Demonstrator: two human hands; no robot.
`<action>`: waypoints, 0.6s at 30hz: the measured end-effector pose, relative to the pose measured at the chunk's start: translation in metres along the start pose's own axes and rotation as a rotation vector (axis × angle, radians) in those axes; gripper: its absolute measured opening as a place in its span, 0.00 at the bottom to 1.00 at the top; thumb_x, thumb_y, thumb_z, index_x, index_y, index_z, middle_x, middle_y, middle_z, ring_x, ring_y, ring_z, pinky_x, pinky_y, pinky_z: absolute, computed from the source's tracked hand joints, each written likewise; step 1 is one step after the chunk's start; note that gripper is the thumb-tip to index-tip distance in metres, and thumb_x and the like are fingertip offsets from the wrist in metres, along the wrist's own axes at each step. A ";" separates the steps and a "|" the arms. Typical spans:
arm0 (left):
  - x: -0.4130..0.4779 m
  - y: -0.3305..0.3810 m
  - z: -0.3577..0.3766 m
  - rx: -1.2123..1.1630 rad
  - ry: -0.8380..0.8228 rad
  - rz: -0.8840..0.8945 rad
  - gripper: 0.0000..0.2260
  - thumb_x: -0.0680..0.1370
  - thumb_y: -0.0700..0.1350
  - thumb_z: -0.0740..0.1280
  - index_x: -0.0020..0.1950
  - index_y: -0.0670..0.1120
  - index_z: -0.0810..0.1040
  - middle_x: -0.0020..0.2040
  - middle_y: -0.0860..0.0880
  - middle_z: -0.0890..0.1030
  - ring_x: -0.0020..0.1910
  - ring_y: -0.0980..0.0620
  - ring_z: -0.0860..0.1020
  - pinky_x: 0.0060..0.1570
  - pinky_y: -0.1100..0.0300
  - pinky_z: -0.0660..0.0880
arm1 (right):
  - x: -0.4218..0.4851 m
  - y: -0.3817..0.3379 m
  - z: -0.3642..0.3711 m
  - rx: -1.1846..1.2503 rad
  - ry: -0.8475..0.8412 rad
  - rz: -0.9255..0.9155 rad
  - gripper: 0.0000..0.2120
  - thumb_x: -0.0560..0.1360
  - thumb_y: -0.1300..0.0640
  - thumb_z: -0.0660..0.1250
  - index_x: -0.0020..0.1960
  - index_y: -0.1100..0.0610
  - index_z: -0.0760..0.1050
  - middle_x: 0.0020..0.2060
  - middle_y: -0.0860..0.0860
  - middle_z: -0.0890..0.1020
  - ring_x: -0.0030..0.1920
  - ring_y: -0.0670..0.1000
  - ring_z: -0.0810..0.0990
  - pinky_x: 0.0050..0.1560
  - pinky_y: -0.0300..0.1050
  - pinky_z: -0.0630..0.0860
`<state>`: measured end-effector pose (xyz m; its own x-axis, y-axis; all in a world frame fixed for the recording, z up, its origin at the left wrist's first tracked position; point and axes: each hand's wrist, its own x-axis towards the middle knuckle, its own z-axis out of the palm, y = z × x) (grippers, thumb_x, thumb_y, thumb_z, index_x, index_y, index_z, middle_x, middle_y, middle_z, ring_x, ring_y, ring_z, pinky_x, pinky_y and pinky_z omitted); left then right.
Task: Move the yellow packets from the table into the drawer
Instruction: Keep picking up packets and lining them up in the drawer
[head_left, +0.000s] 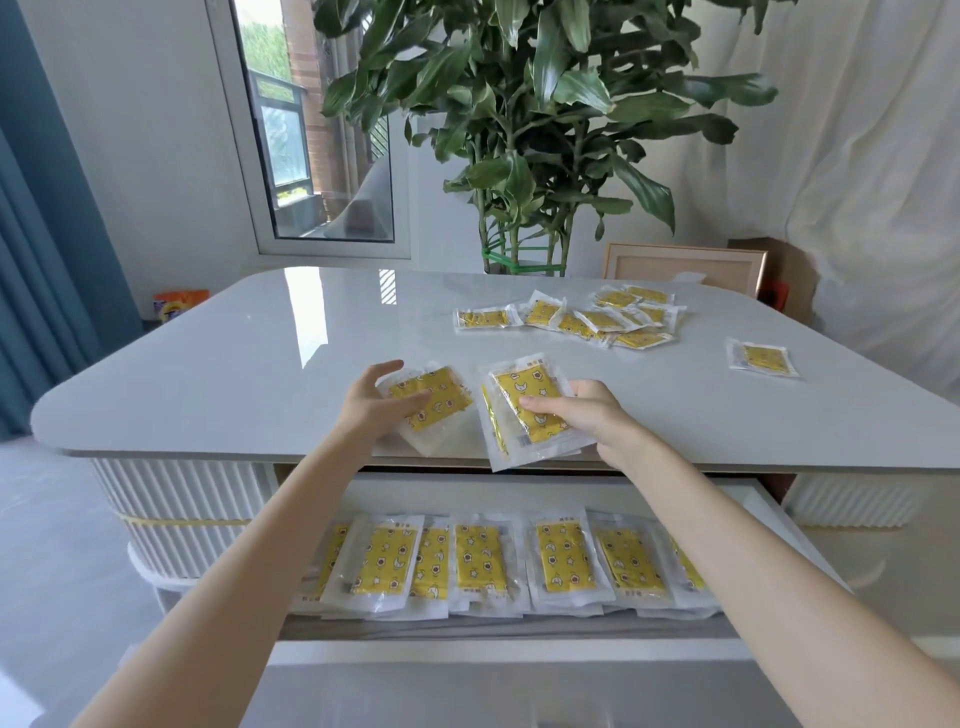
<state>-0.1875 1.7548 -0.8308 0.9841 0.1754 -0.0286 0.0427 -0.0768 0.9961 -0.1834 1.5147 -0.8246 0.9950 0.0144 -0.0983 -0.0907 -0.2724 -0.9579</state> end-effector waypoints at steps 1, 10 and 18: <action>-0.006 0.000 -0.001 -0.041 -0.023 -0.018 0.28 0.71 0.40 0.74 0.69 0.49 0.71 0.61 0.42 0.76 0.50 0.45 0.79 0.50 0.55 0.77 | -0.005 0.001 -0.002 -0.005 -0.016 0.003 0.13 0.68 0.54 0.77 0.49 0.56 0.79 0.47 0.49 0.84 0.49 0.47 0.81 0.48 0.38 0.73; -0.058 -0.003 -0.010 -0.100 -0.283 -0.048 0.22 0.73 0.41 0.72 0.65 0.57 0.76 0.54 0.48 0.83 0.44 0.52 0.83 0.41 0.59 0.82 | -0.045 0.018 -0.020 -0.037 -0.303 0.115 0.14 0.67 0.56 0.77 0.48 0.56 0.76 0.43 0.52 0.84 0.42 0.49 0.82 0.43 0.41 0.77; -0.083 -0.022 -0.034 0.058 -0.392 -0.103 0.13 0.74 0.38 0.71 0.55 0.52 0.82 0.51 0.47 0.85 0.41 0.54 0.84 0.38 0.62 0.82 | -0.068 0.035 -0.017 -0.183 -0.447 0.239 0.12 0.69 0.55 0.75 0.51 0.56 0.78 0.48 0.53 0.83 0.47 0.51 0.81 0.53 0.46 0.77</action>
<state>-0.2756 1.7751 -0.8471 0.9649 -0.2016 -0.1685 0.1428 -0.1360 0.9804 -0.2540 1.4882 -0.8467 0.8297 0.3283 -0.4515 -0.2646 -0.4808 -0.8360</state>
